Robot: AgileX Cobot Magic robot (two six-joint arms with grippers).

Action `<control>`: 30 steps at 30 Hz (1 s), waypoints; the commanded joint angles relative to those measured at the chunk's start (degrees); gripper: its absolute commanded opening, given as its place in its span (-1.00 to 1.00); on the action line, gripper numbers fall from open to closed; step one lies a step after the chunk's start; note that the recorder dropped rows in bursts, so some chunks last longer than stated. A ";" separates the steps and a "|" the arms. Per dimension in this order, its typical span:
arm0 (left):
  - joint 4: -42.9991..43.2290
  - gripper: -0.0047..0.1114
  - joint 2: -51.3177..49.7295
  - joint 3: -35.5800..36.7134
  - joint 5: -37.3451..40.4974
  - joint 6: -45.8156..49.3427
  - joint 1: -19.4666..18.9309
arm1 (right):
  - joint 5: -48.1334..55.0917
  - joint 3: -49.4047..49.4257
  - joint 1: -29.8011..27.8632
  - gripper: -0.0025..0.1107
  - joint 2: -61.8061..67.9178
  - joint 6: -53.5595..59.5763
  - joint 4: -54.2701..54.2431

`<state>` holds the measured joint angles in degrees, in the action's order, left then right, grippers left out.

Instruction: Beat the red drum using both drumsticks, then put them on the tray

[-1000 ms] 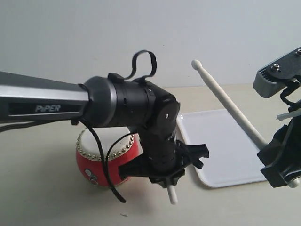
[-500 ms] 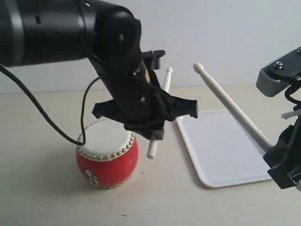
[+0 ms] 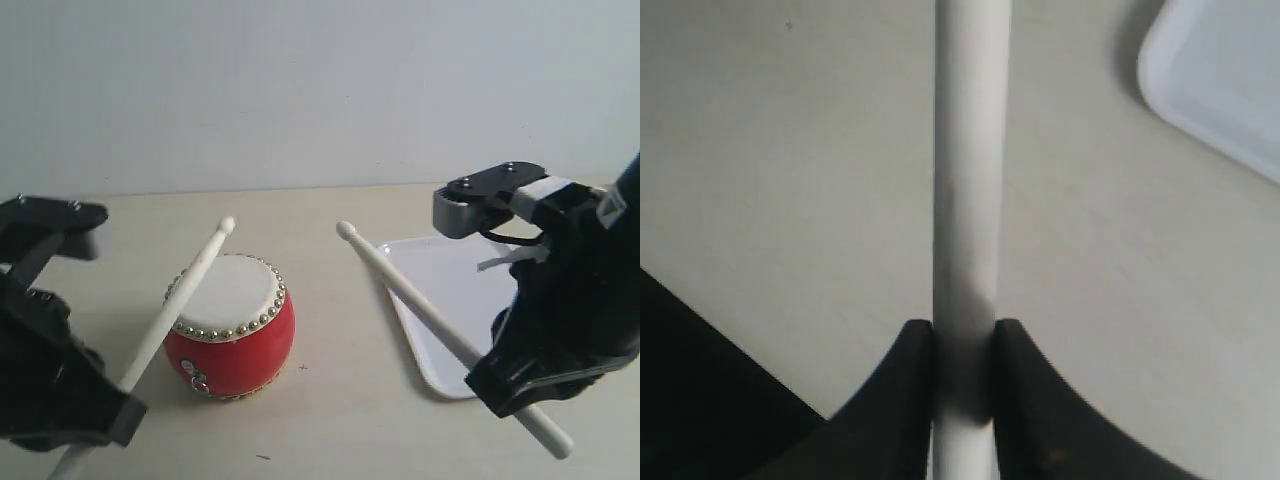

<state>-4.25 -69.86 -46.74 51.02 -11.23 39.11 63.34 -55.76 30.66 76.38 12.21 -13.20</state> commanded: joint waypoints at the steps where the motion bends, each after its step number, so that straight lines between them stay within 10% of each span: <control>1: -11.04 -0.92 1.84 8.40 1.25 16.56 -8.57 | 2.11 -4.43 4.03 -0.96 4.48 -1.21 1.77; 8: -11.68 -0.92 1.84 6.57 4.31 26.15 -19.09 | 4.49 -10.10 10.01 -0.96 10.82 -7.88 6.90; 30: -8.95 -0.92 1.84 6.44 -1.87 26.80 -21.95 | 6.62 -26.71 13.69 -0.96 26.08 -8.93 8.78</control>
<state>-13.59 -68.55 -39.80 50.08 16.14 17.62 69.79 -84.45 44.21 99.67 3.83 -4.68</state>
